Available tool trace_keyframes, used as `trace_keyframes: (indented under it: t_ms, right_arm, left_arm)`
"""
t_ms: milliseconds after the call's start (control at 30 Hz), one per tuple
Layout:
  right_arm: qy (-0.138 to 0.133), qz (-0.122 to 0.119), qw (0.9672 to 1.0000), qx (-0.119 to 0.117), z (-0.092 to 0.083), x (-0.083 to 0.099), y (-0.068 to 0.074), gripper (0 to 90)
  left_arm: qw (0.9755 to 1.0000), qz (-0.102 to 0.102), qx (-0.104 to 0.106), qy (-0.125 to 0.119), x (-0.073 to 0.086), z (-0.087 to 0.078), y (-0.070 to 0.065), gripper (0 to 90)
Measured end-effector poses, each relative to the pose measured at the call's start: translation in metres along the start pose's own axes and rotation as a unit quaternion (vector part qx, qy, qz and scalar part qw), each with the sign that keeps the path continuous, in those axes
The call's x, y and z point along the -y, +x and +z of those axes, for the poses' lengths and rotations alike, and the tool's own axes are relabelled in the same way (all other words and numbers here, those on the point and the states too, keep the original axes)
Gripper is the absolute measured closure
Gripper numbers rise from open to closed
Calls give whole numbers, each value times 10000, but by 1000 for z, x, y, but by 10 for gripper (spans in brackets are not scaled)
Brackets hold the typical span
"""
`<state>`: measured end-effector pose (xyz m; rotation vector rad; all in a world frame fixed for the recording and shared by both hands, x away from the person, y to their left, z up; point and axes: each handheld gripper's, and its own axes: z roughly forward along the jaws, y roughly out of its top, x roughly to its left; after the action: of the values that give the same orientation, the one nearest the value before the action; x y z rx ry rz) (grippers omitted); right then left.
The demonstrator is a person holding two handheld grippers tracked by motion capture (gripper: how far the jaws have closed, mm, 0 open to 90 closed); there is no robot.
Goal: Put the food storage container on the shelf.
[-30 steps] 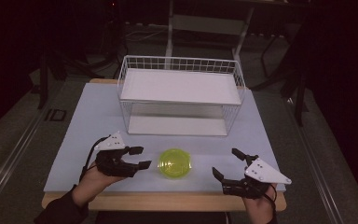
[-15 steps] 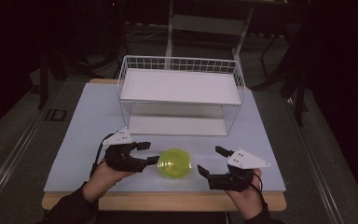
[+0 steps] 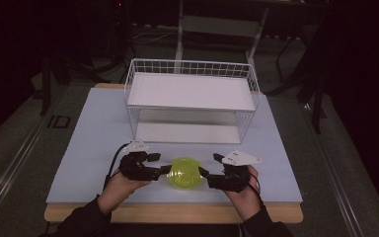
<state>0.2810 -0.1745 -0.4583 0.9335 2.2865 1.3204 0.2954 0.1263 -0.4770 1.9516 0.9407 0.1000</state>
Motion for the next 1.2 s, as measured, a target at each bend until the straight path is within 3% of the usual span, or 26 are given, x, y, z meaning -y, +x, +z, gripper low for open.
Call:
trace_keyframes:
  t_ms: [233,500,567,700,900,1000,1067,1167,1200]
  right_arm:
    - [279,27,9996,13,24,6,1,312]
    - [470,118,9988,-5,33,15,1,326]
    - [548,115,9984,-36,35,18,2,336]
    - [583,186,9981,-78,33,20,2,361]
    - [697,470,9963,-154,30,25,0,413]
    - [703,576,9955,-261,28,27,1,438]
    - [699,613,9952,-300,27,27,3,528]
    - [711,615,9948,-397,25,27,6,663]
    - [714,607,9948,-404,25,27,7,664]
  left_arm:
    - [9992,-350,-40,177,10,16,4,380]
    - [9984,-462,-186,268,16,22,3,438]
    - [9980,-536,-126,323,20,23,1,471]
    - [9984,-455,-16,329,21,22,-3,571]
    - [9983,-434,185,328,23,19,-11,617]
    - [9986,-351,165,356,25,16,-16,625]
    - [9980,-486,229,330,26,14,-16,635]
    - [9978,-533,253,301,27,12,-18,648]
    - [9978,-538,252,290,27,12,-19,651]
